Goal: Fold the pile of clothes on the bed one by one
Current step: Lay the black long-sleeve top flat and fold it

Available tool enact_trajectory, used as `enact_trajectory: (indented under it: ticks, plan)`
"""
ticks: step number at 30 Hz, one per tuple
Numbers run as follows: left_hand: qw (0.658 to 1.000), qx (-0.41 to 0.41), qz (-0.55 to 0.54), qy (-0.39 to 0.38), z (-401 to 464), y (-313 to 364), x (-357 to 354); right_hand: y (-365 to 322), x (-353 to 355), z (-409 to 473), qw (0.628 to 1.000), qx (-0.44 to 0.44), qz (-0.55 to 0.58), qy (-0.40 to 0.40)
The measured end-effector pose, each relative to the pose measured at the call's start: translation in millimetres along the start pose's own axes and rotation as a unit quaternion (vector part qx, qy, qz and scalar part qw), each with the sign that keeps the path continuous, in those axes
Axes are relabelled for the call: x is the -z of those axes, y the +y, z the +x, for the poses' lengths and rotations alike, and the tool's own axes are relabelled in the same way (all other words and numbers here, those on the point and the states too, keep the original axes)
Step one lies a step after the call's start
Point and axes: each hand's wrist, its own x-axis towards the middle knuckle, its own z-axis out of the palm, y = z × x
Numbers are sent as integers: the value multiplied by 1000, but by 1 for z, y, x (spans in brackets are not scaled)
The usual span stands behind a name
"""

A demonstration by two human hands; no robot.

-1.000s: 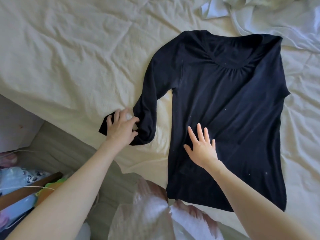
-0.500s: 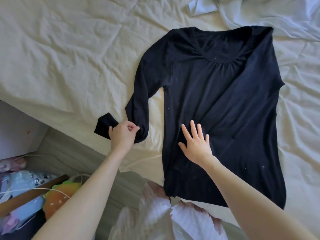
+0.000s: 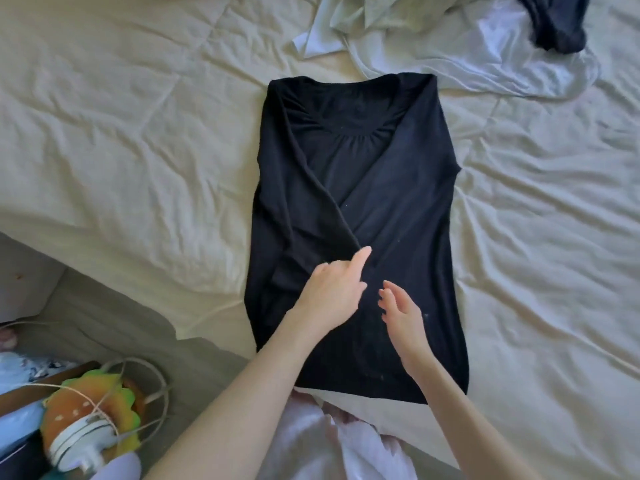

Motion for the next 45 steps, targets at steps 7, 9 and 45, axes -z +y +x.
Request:
enact_trajectory:
  ticks: [7, 9, 45]
  plan:
    - [989, 135, 46, 32, 3, -36, -38, 38, 37, 30, 819, 199, -538, 17]
    - [985, 161, 56, 23, 6, -50, -40, 50, 38, 40, 792, 191, -580, -4]
    - [973, 78, -216, -36, -9, 45, -101, 28, 65, 30, 996, 5, 66, 61]
